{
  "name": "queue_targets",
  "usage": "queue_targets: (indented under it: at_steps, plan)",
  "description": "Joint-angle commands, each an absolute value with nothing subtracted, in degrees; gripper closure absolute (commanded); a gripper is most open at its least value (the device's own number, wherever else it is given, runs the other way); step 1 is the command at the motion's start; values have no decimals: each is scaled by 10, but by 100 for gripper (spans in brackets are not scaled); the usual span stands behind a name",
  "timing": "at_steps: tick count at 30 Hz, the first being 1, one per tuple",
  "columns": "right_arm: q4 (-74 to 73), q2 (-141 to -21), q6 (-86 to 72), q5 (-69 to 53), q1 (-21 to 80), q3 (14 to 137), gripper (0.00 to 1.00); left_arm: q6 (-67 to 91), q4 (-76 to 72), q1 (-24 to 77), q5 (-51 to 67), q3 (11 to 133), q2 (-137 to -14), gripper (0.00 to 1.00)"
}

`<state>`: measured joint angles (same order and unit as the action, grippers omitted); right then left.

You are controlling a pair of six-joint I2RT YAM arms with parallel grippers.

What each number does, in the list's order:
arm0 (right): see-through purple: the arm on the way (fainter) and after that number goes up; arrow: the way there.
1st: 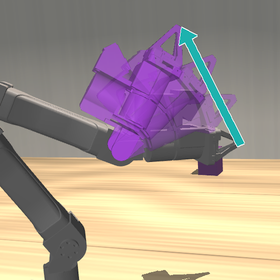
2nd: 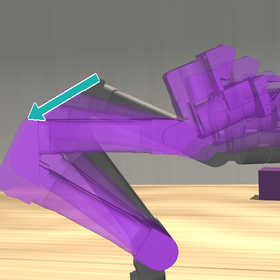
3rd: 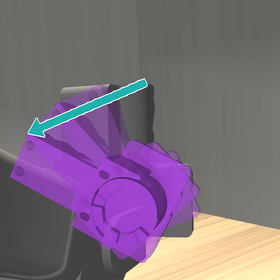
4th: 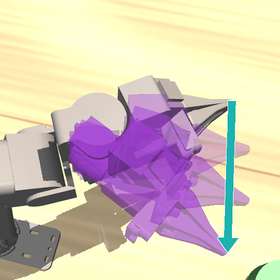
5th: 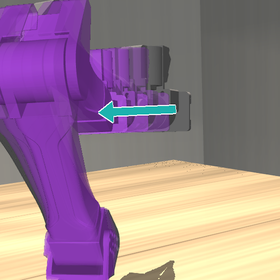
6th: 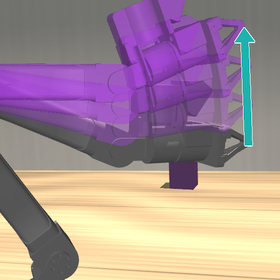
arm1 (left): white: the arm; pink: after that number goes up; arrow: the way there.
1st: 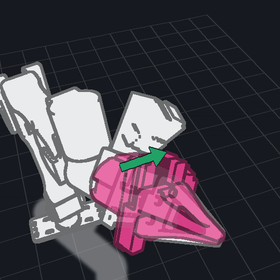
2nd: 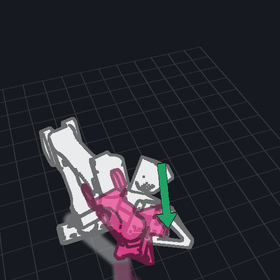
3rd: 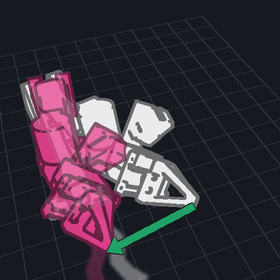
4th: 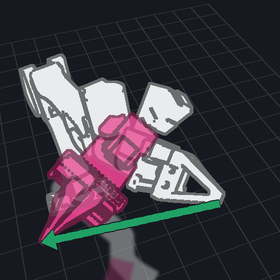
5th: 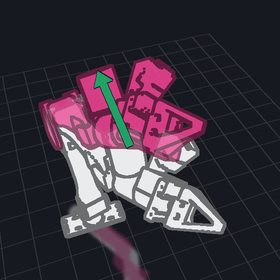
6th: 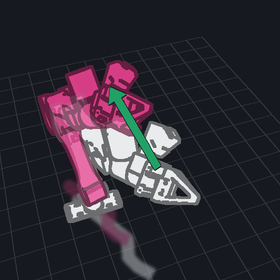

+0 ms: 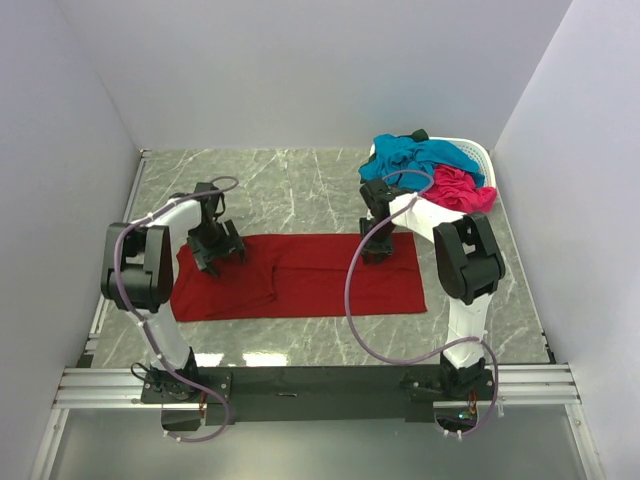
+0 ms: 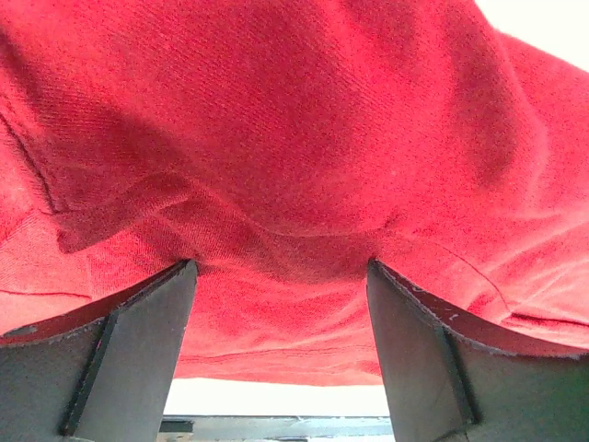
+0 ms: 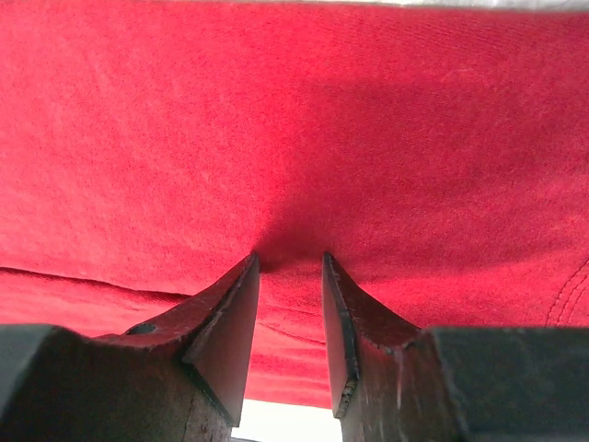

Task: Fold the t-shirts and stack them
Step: Fold the tshirt

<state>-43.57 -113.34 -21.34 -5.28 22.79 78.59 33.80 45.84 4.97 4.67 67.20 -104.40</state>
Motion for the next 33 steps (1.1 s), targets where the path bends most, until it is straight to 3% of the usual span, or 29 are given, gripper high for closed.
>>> queue_targets:
  at_steps: [1,13,24,33]
  plan:
    - [-411,-1140,-221,-42,243,750,59,288,397,40,2,704,-1103,18]
    - [-432,-1123,-252,-63,325,712,59,253,433,38,-63,878,-1237,19]
    - [-452,-1126,-287,-122,422,752,59,253,488,40,-91,1087,-1353,19]
    - [-518,-1098,-258,-60,425,824,59,272,487,45,-91,1099,-1257,16]
